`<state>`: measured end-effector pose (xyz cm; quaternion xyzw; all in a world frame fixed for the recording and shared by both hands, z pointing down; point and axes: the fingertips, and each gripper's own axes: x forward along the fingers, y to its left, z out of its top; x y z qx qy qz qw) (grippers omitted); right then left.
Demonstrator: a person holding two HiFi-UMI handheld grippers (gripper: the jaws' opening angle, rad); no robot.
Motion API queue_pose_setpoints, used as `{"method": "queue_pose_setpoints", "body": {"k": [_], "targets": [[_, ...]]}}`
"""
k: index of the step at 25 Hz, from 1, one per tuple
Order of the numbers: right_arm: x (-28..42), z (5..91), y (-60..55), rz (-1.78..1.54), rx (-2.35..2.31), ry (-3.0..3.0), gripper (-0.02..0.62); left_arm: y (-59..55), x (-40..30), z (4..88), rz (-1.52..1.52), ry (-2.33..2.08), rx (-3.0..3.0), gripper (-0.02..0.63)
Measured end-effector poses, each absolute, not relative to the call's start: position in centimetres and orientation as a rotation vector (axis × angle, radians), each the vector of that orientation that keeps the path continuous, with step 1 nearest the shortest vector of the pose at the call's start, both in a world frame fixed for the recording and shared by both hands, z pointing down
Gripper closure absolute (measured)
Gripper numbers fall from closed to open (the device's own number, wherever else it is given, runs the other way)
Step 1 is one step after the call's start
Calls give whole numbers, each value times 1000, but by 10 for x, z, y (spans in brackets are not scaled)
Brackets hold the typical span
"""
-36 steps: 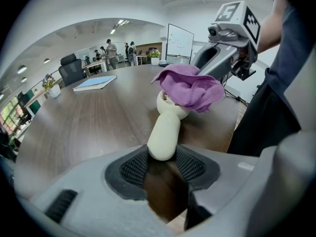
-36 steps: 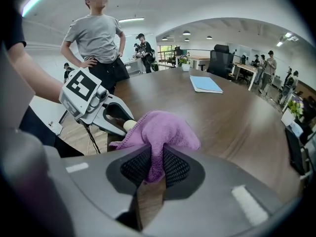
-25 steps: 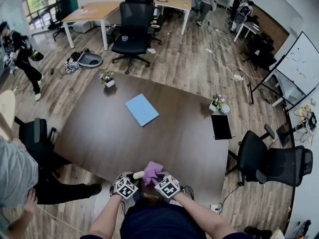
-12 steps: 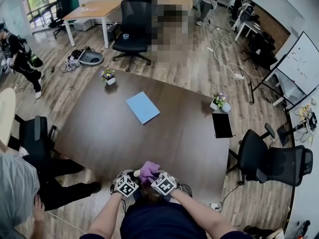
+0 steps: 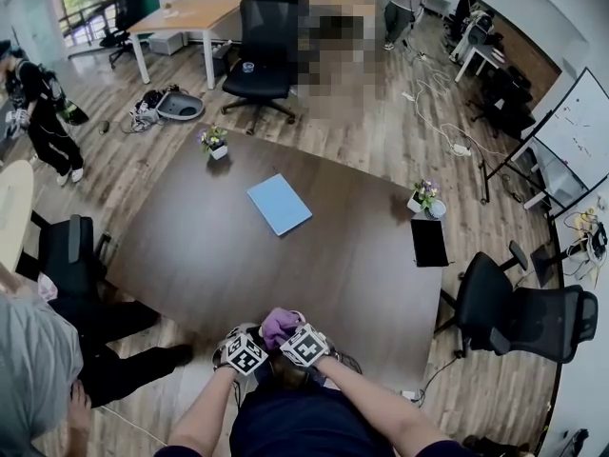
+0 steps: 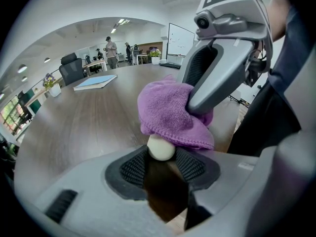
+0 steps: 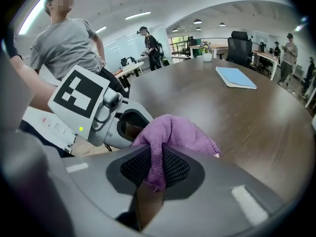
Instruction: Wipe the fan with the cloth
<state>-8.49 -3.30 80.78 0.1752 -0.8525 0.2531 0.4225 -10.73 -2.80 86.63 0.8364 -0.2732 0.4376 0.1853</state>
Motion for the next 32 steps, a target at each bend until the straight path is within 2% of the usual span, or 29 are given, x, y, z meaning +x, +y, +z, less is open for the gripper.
{"method": "queue_pose_setpoints", "body": {"k": [15,32], "targets": [[-103,813,-56,679,473,-2127,525,-30,-107,869,1225,-768,2361,434],[-58,796,-97,716,687,-2149,525,-29,-108,870,1229,-769,2350,436]]}}
